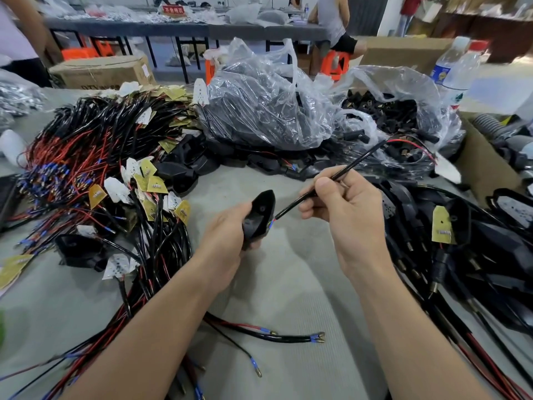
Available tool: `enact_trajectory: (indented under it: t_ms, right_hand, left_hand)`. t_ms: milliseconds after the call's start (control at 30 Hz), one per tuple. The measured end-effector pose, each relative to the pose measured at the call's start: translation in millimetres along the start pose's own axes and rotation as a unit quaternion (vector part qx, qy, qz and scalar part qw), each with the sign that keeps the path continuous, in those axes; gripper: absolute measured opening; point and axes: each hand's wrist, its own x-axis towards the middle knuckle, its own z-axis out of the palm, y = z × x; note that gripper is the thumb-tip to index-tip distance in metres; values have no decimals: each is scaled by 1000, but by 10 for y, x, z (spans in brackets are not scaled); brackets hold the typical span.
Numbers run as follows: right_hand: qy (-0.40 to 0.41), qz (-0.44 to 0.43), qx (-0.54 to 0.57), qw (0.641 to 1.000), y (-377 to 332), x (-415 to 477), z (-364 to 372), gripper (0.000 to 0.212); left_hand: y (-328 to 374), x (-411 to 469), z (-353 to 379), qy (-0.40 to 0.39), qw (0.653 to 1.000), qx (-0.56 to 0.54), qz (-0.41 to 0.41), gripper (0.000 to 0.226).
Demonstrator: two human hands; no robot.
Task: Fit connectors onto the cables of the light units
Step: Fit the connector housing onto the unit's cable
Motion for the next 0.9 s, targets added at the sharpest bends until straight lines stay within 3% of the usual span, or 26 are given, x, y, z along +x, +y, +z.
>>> enact_trajectory:
  t_ms: [267, 433, 600, 733, 900]
  right_hand:
    - [-3, 23, 36, 999, -7, 8, 20, 13]
    - [-24, 27, -23, 999, 92, -13, 61, 21]
    - [30, -6, -176, 984, 163, 35, -65, 4]
    - [5, 49, -175, 983, 156, 51, -94, 10]
    - [-46, 68, -150, 985, 82, 59, -132, 17]
  left_hand:
    - [58, -57, -14, -10, 998, 55, -14, 29]
    - [71, -78, 10, -82, 996, -7, -43, 49]
    - [85, -45, -28, -133, 988, -48, -64, 39]
    - [91, -48, -86, -157, 981, -98, -57, 41]
    - [146, -53, -118, -145, 987, -67, -31, 41]
